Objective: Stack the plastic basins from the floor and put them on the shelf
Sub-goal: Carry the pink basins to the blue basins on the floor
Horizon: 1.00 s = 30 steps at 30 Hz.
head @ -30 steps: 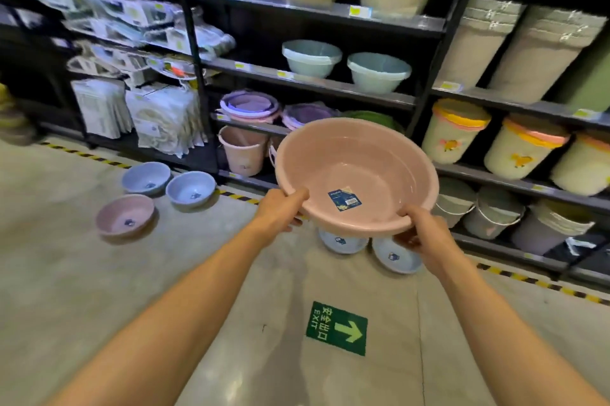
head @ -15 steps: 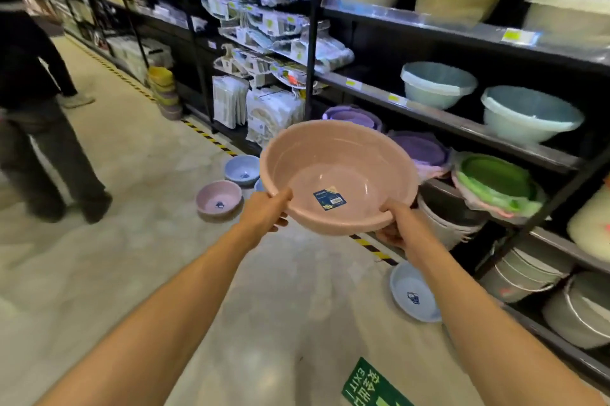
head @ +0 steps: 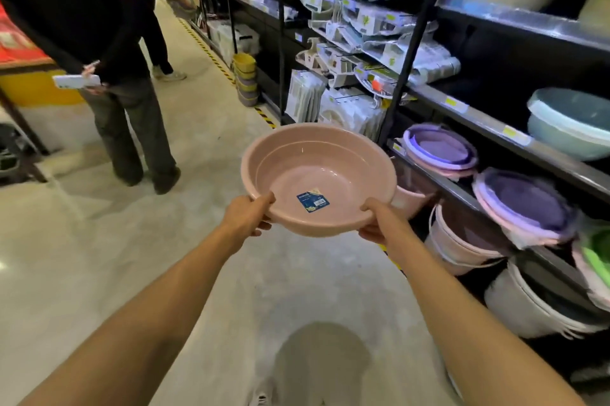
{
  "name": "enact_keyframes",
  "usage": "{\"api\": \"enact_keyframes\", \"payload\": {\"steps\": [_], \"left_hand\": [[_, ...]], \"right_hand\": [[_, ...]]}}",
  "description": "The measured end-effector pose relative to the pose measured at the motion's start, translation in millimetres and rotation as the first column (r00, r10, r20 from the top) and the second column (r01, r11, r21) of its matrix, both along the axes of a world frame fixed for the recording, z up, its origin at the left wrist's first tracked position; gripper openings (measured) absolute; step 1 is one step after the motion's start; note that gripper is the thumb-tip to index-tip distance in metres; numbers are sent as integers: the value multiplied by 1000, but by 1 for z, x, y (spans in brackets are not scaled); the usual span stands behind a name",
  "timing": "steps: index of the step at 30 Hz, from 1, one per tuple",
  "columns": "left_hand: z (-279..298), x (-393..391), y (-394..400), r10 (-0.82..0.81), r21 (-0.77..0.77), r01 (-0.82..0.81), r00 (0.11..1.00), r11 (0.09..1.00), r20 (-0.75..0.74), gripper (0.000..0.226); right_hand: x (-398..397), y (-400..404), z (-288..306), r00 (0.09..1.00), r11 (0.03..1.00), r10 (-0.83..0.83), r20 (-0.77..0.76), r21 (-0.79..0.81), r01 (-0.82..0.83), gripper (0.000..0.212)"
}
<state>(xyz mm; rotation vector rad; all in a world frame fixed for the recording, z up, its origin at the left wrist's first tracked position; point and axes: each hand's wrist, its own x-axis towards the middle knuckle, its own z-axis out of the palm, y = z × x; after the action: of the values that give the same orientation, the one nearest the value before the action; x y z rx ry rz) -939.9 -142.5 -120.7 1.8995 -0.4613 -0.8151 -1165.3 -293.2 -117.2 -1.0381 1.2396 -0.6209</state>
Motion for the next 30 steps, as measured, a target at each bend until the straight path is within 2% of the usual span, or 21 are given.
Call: {"api": "enact_keyframes", "payload": {"steps": [3, 9, 14, 18, 22, 30], "left_hand": [[-9, 53, -29, 16, 0, -16, 1000, 1000, -8, 24], [-11, 158, -94, 17, 19, -17, 1000, 1000, -21, 24], [-19, 225, -144, 40, 35, -39, 998, 999, -38, 26], [-35, 274, -190, 69, 40, -67, 996, 997, -53, 27], [-59, 327, -244, 115, 73, -110, 991, 991, -69, 35], [-151, 427, -360, 168, 169, -154, 983, 973, -73, 21]], "right_hand": [[57, -34, -9, 1000, 1000, 7, -4, 24, -7, 21], [162, -101, -11, 999, 999, 3, -33, 43, -1, 26], [232, -160, -23, 995, 998, 55, -80, 19, -54, 45], [288, -216, -39, 992, 997, 81, -96, 5, -80, 41], [349, -278, -69, 988, 990, 129, -83, 62, -124, 32], [452, -391, -161, 980, 975, 181, -84, 148, -167, 21]]}}
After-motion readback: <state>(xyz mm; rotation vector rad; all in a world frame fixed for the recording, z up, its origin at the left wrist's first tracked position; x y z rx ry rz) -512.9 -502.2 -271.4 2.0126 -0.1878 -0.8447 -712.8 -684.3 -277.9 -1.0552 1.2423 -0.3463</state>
